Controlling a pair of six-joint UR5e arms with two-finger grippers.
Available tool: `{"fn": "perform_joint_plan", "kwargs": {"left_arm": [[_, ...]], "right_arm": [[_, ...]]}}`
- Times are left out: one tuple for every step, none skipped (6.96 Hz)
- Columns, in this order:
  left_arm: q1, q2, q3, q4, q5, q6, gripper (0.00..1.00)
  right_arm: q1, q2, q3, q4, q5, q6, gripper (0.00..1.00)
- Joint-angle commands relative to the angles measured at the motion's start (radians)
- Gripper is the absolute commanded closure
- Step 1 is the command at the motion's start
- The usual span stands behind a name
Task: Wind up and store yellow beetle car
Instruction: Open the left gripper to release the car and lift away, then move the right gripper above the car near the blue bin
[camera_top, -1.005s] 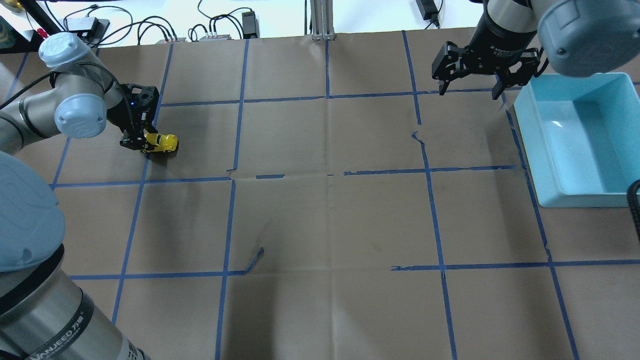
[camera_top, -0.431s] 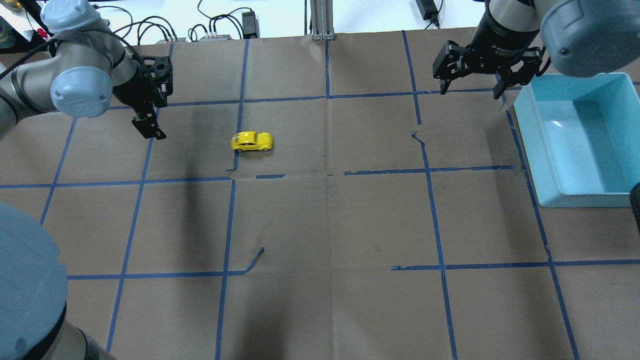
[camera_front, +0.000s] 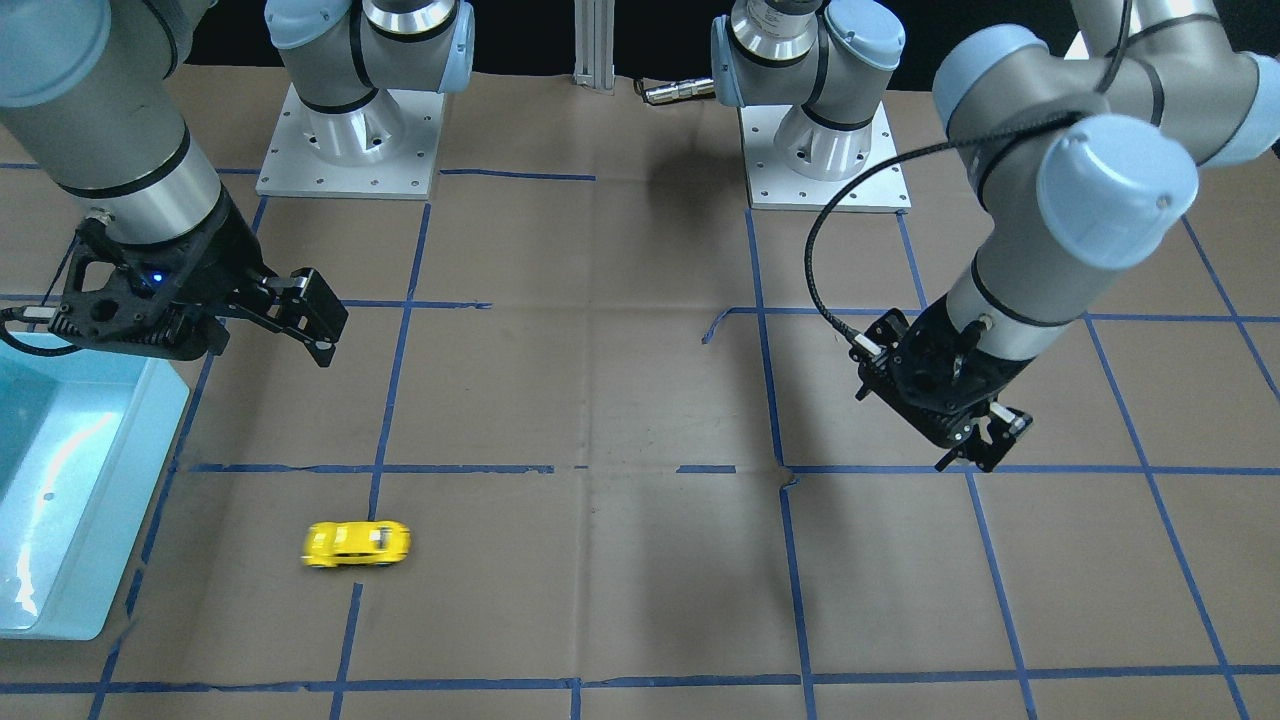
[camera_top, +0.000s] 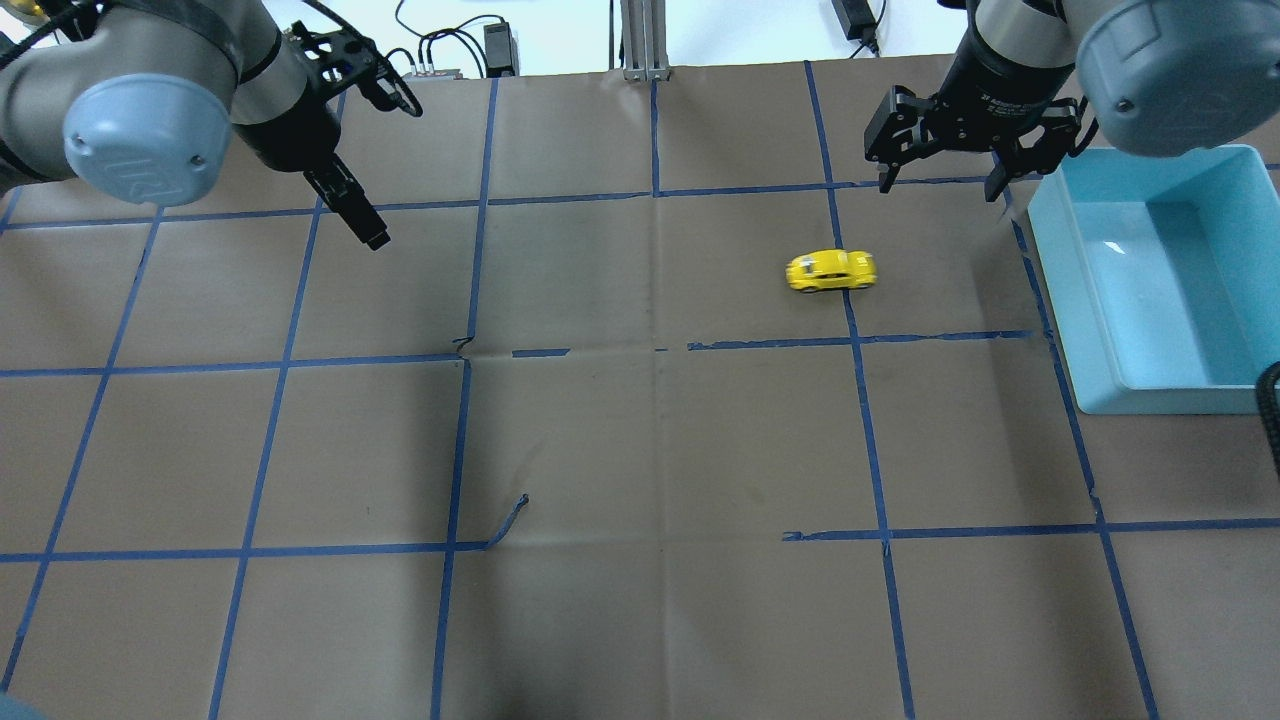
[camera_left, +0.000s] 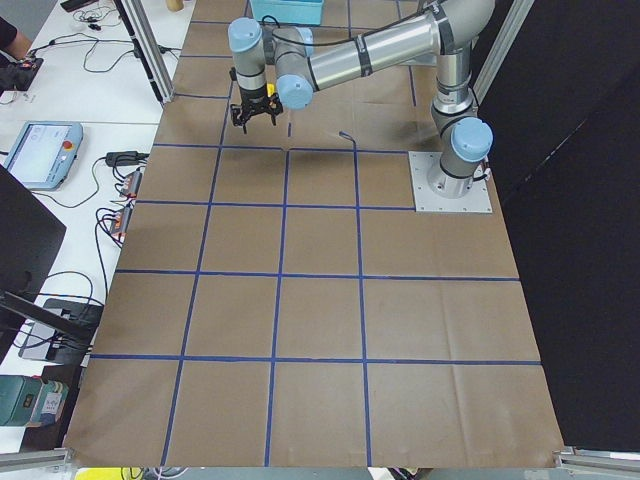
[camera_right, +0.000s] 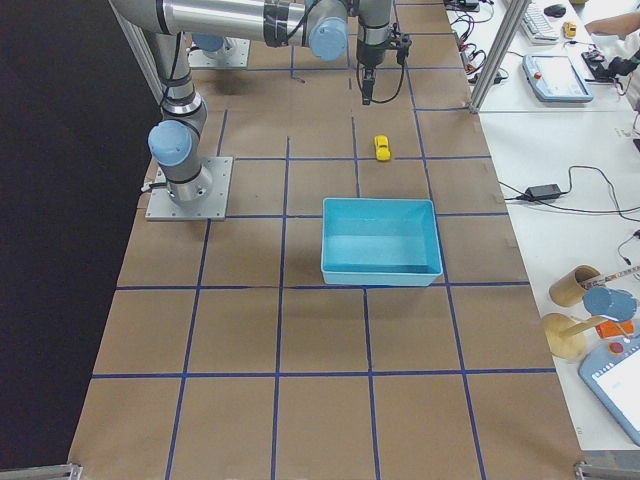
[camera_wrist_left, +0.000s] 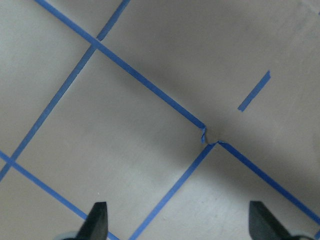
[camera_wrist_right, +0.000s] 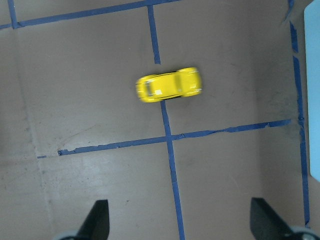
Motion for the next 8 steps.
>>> {"fn": "perform_joint_plan", "kwargs": {"left_arm": [[-0.012,0.070,0.050,-0.117,-0.008,-0.431,0.00],[-0.015,0.076,0.079,-0.190,-0.011,-0.615,0.00],[-0.032,0.076,0.084,-0.212,-0.003,-0.742,0.00],[-0.051,0.082,0.078,-0.213,0.000,-0.763,0.00],[-0.051,0.098,0.067,-0.214,0.000,-0.763,0.00],[-0.051,0.114,0.052,-0.217,-0.002,-0.762,0.00],[-0.051,0.116,0.050,-0.219,-0.002,-0.754,0.00],[-0.051,0.118,0.052,-0.219,-0.005,-0.754,0.00]], "right_arm": [[0.000,0.005,-0.004,0.000,0.000,-0.001,0.00],[0.000,0.005,-0.005,-0.002,-0.001,-0.001,0.00],[0.000,0.000,-0.006,0.000,-0.007,-0.001,0.00],[0.002,-0.003,-0.007,0.000,-0.001,-0.015,0.00],[-0.005,0.006,-0.002,-0.009,0.002,-0.121,0.00],[-0.015,0.008,0.010,-0.035,0.002,-0.336,0.00],[-0.043,0.006,0.013,-0.037,0.003,-0.518,0.00],[-0.060,0.005,0.014,-0.040,0.002,-0.693,0.00]]}}
